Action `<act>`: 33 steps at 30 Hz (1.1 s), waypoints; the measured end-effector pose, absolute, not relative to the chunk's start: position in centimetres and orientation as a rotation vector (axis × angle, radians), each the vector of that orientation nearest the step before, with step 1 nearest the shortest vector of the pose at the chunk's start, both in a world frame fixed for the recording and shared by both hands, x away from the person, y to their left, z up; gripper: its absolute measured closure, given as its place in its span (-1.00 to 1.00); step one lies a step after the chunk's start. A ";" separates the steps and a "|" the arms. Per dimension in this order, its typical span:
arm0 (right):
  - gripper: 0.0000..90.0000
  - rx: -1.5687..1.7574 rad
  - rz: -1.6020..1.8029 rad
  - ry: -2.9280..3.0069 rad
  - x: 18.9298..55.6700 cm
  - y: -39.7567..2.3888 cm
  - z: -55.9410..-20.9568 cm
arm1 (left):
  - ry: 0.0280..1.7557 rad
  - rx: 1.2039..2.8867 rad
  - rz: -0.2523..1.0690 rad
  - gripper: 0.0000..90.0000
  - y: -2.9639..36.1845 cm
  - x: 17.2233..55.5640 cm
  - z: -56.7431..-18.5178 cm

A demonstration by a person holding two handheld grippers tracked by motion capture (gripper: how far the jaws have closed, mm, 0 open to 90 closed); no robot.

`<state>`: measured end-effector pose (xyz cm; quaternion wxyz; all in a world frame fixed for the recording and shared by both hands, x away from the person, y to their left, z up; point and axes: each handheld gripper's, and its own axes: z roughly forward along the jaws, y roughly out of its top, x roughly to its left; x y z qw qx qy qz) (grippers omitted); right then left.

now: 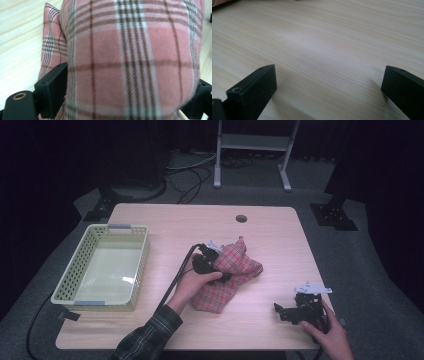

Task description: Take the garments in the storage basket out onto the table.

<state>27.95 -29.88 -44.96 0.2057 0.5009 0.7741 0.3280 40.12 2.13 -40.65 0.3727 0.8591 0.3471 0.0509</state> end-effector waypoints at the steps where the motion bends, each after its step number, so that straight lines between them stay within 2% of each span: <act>1: -1.00 1.396 0.914 2.157 28.0 -29.9 -45.0 | 0.888 2.201 0.131 -0.74 2.1 40.1 -40.6; 4: -1.00 1.396 0.914 2.157 28.0 -29.9 -45.0 | 0.883 2.199 0.134 -0.75 2.1 40.1 -40.6; 8: -1.00 1.397 0.914 2.157 27.9 -29.9 -45.0 | 0.874 2.175 0.134 -0.94 2.2 40.1 -40.5; 17: -1.00 1.395 0.914 2.157 28.0 -29.9 -45.0 | 0.854 2.114 0.161 -0.94 2.7 40.0 -39.6; 33: -1.00 1.395 0.914 2.157 28.0 -29.9 -45.0 | 0.742 1.872 0.248 -0.94 4.6 38.9 -36.3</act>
